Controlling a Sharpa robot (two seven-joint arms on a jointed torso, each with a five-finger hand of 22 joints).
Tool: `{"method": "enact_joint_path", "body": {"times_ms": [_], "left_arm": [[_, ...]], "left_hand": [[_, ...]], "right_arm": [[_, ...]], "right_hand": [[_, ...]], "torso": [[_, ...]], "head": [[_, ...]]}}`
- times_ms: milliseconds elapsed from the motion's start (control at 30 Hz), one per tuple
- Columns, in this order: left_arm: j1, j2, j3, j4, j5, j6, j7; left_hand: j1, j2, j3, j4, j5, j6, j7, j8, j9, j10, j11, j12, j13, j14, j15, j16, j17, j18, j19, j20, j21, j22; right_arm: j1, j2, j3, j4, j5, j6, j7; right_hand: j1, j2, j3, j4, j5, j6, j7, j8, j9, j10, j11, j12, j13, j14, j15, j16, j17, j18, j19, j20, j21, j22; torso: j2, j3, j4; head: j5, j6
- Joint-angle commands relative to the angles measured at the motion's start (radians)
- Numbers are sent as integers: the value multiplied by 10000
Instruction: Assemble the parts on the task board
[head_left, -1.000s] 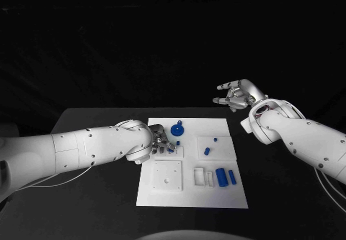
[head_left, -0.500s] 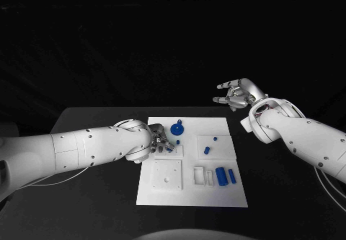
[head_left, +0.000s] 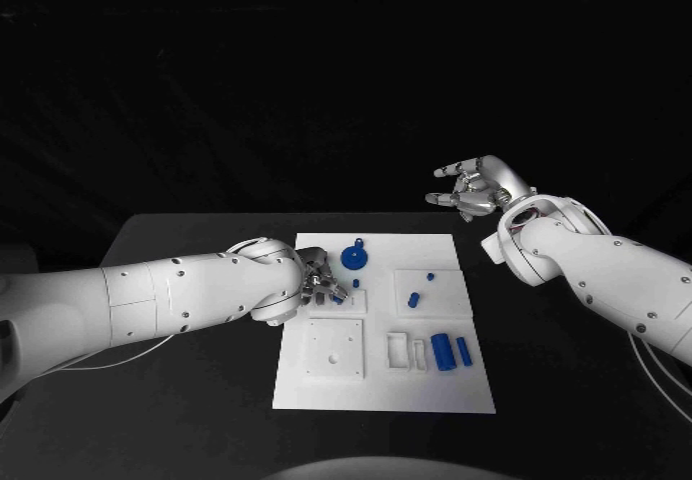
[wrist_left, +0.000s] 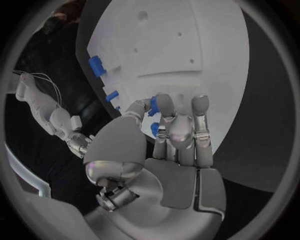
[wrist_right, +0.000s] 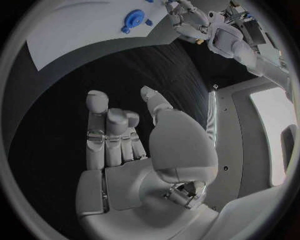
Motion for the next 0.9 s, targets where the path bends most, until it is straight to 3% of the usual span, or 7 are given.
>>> {"method": "enact_joint_path", "body": {"times_ms": [33,900], "left_arm": [[-9,1,5,33,-19,322,-48],[-25,-12,5,11,-2,533,-164]], "left_hand": [[61,55,1244,-1174,37,405,-334,22,963,537,-311,-46,18,61,-2,-52,-1,201,91,24,-70,52],[77,91,1223,-1210,-72,380,-318,12,837,512,-299,-51,12,39,11,-79,-67,198,211,37,-415,422]], "right_arm": [[1,14,6,-8,-7,132,63],[0,59,6,-101,-59,160,4]], "right_hand": [[-94,13,-68,5,30,72,-29,11,14,-38,-11,-9,-8,-38,13,-22,1,196,311,57,-31,488],[-91,45,-86,-30,-11,117,-31,13,17,-70,-11,-32,-37,-49,14,-38,-7,205,305,59,-103,476]], "torso": [[4,-6,5],[1,-2,-6]], "head": [[-21,15],[43,37]]}}
